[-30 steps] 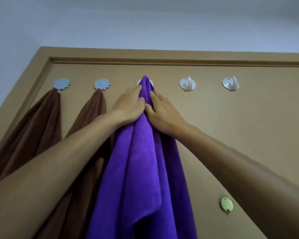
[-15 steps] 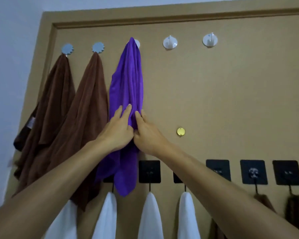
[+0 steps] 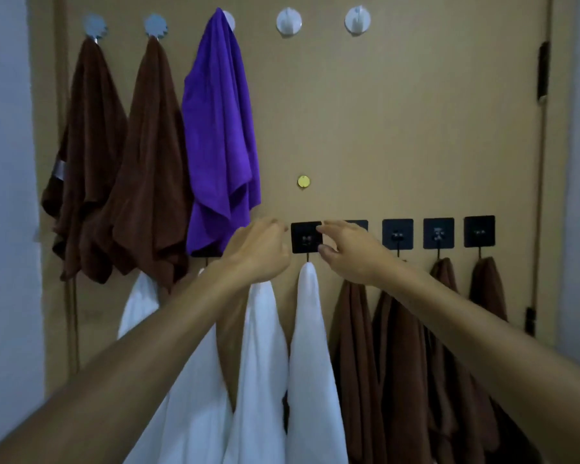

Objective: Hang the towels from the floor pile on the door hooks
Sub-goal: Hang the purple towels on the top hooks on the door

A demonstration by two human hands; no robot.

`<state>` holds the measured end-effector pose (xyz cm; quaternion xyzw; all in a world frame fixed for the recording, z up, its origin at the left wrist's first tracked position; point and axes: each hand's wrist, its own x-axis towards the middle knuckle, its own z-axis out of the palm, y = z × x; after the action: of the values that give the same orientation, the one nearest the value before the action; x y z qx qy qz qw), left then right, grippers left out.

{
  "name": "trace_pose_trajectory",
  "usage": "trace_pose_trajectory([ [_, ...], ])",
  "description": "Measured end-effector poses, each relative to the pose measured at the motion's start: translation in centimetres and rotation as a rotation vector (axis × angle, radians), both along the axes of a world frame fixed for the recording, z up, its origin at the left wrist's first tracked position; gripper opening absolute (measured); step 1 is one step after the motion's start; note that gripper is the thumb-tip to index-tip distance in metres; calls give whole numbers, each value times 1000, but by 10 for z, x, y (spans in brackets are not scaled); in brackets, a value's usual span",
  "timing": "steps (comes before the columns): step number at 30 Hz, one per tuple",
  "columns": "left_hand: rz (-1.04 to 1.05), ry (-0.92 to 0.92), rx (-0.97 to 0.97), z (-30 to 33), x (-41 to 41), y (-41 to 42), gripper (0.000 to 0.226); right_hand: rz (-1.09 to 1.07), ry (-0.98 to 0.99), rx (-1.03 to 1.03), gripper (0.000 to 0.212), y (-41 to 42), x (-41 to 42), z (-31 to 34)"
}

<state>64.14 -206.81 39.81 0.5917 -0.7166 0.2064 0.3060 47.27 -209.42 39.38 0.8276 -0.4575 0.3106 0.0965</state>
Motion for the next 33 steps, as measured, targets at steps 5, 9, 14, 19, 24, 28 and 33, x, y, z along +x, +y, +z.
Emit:
trace_pose_trajectory([
  [5, -87, -86, 26, -58, -25, 19, 47, -182, -68, -28, 46, 41, -35, -61],
  [9, -145, -40, 154, -125, -44, 41, 60, -319, 8, 107, 56, 78, -48, -135],
  [14, -244, -91, 328, -211, -102, 75, 66, -481, 29, 254, 59, 137, -94, -218],
  [19, -380, -145, 413, -276, -171, 116, 67, -631, -36, 380, 56, 208, -166, -281],
  [24, -487, -223, 479, -334, -250, 168, 66, -786, -38, 497, 56, 293, -251, -346],
  [28, -605, -283, 642, -379, -335, 225, 65, -904, -70, 620, 57, 371, -317, -403],
  [33, -726, -354, 774, -442, -420, 300, 63, -1024, -27, 738, 53, 471, -402, -463],
])
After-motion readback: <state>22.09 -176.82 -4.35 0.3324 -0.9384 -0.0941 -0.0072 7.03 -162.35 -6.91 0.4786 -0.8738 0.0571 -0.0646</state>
